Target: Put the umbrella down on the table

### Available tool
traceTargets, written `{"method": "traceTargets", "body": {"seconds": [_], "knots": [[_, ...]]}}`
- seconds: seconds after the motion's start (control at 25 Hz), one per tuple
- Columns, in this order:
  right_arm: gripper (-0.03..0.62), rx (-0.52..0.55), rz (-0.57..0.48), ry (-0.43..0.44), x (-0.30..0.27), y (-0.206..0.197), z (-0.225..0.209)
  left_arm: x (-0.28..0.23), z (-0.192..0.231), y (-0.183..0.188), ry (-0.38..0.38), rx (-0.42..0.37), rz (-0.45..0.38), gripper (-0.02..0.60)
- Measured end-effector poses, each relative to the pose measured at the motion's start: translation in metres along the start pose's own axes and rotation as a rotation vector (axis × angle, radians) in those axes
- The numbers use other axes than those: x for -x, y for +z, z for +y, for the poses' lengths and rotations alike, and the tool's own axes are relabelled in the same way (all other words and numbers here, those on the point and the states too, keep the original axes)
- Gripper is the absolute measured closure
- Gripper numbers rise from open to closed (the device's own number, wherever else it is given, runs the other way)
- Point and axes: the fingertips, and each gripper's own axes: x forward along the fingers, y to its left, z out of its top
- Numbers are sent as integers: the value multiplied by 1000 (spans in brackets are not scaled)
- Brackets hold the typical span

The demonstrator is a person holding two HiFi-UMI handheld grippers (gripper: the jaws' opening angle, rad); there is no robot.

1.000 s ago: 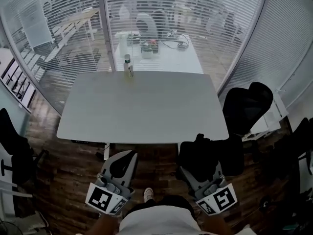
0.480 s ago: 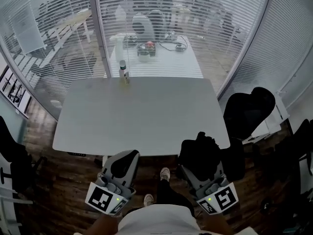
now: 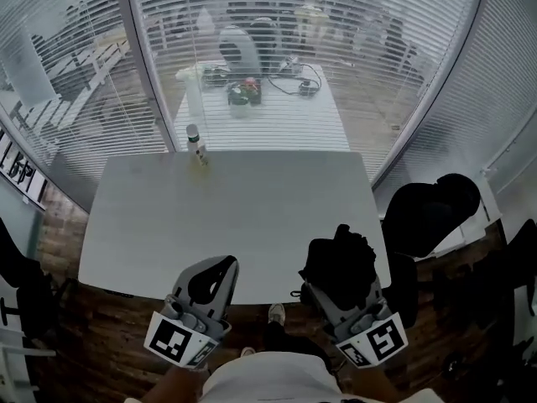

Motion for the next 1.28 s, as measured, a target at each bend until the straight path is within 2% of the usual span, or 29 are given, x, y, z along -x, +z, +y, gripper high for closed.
{"method": "traceTargets", "body": {"seconds": [0.28,0.64,1.0,1.28], "knots": [[327,-5,4,-4,-41,1,-82,-90,23,-7,-1,-2,7,569],[328,-30,22,12,-73,-16,-159,-164,41,-31,24,-1,25,569],[327,-36,20,18,-96,-14,-165,-171,63,-27,45,-3,24,569],[327,-31,20,-7,-114,-13,-146,-156,86,-23,27,2,14,569]]}}
